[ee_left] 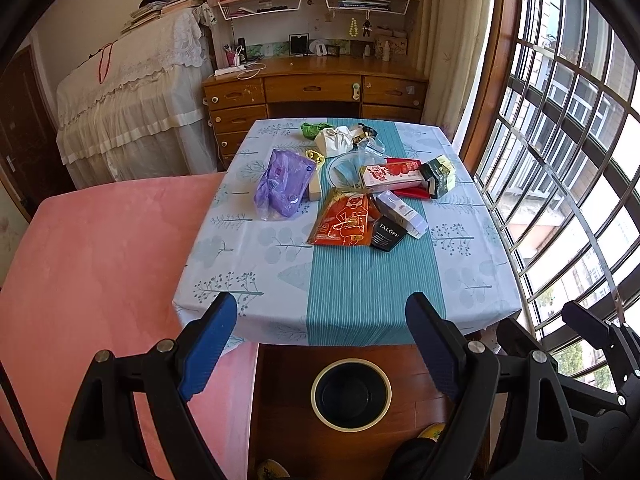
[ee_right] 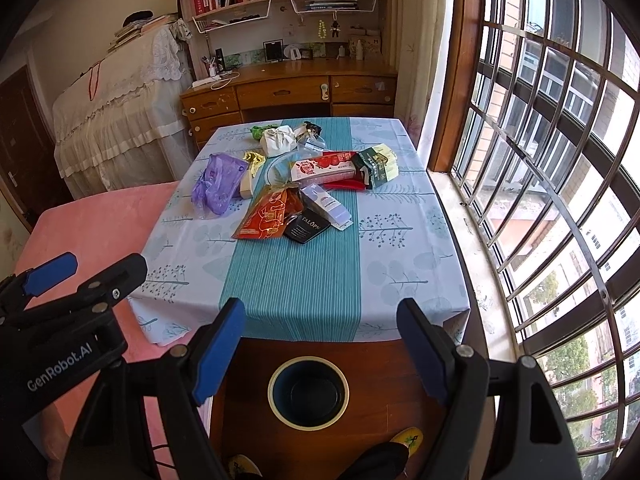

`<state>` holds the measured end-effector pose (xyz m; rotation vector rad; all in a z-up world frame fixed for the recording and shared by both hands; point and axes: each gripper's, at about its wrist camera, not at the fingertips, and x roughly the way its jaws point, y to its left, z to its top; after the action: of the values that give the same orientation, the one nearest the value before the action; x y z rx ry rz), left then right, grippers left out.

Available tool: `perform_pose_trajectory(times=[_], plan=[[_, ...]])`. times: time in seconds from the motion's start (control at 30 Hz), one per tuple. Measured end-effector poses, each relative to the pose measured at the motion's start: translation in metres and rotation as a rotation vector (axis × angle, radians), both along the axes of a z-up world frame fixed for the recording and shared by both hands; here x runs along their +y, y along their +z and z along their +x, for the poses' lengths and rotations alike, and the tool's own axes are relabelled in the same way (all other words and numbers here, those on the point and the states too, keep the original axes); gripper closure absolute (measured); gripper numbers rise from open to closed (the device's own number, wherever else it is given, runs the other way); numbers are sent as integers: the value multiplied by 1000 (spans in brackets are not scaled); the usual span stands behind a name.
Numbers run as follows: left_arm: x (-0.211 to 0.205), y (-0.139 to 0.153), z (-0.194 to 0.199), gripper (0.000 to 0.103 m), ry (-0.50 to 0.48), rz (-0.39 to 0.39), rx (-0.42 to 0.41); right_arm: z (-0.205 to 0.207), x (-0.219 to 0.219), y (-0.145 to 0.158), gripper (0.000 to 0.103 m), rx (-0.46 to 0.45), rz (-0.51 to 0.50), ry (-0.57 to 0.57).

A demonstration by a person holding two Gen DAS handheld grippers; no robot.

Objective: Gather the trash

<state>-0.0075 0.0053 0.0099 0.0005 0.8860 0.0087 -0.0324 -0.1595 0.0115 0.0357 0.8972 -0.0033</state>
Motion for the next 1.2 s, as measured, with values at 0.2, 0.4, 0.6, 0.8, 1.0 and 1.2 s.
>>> perform_pose_trajectory(times=[0.2,0.4,0.6,0.8,1.0,1.2], plan=[[-3,0,-1,19,-5,-2,0,-4,-6,1,24,-6,0,-18],[-8,-1,-5,19,-8,9,6,-5,-11,2,24,-5,12,-32],[-7,-1,-7,19,-5,13,6,-5,-11,1,24,-3,20,-29],[-7,-2,-7,19,-3,14,7,-5,-10,-1,24,-2,25,-28],[-5,-2,-7,19,-3,13,7,-5,-9,-1,24,-2,25,-25],[0,-2,-6,19,7,7,-2,0,-6,-1,24,-4,27,-20]])
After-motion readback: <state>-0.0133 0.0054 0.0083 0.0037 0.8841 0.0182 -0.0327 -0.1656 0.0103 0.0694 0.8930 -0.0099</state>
